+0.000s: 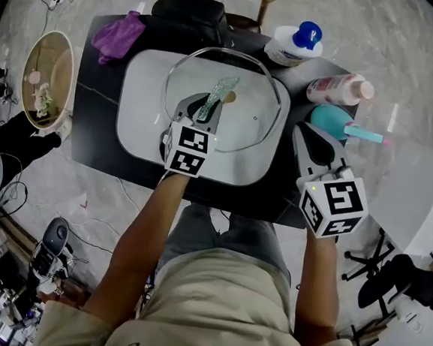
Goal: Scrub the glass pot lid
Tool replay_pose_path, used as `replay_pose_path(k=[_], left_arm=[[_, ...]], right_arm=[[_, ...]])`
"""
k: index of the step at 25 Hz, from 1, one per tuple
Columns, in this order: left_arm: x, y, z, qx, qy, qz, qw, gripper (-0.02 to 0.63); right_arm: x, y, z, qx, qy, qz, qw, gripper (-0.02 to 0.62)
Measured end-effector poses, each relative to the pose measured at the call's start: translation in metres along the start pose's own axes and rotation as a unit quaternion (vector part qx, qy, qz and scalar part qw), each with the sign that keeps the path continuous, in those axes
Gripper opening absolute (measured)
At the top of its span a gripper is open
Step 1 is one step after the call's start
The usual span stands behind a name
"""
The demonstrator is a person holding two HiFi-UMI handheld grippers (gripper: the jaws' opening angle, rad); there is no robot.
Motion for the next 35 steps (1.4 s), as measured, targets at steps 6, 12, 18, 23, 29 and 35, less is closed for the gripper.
replay_pose_path(k=[6, 12, 18, 23, 29, 35], left_arm=[[-0.051, -0.009, -0.004, -0.002, 0.053, -0.025, 0.9982, 0.091], [-0.077, -0.014, -0.003, -0.009, 0.076, -0.032, 0.9966, 0.091], [-0.078, -0.015, -0.004, -0.009, 0.080, -0.034, 0.9961, 0.091], [-0.074, -0.014, -0.005, -0.011, 0.083, -0.032, 0.9959, 0.091], [-0.065, -0.007, -0.007, -0.003, 0.076, -0.031, 0.9966, 0.091], [-0.033, 0.012, -0.004, 0.015, 0.044, -0.020, 0.9987, 0.092]], right_arm=[[-0.006, 0.014, 0.010, -0.003, 0.010, -0.014, 1.000, 0.028], [-0.010, 0.021, 0.018, -0.005, 0.018, -0.020, 1.000, 0.028], [-0.012, 0.023, 0.021, -0.006, 0.025, -0.026, 0.999, 0.028], [-0.010, 0.020, 0.017, -0.006, 0.026, -0.025, 0.999, 0.028], [-0.009, 0.018, 0.011, -0.004, 0.021, -0.022, 1.000, 0.028], [-0.004, 0.013, 0.000, -0.001, 0.008, -0.014, 1.000, 0.028]])
Point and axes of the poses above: the fingertips, and each gripper's own axes: z backward along the fingers, x to its left, y out of its underside, the point moved 10 cm from there along z, backward along the fingers, and after that the axes turned 15 degrees about -y, right-handed, at the moved point
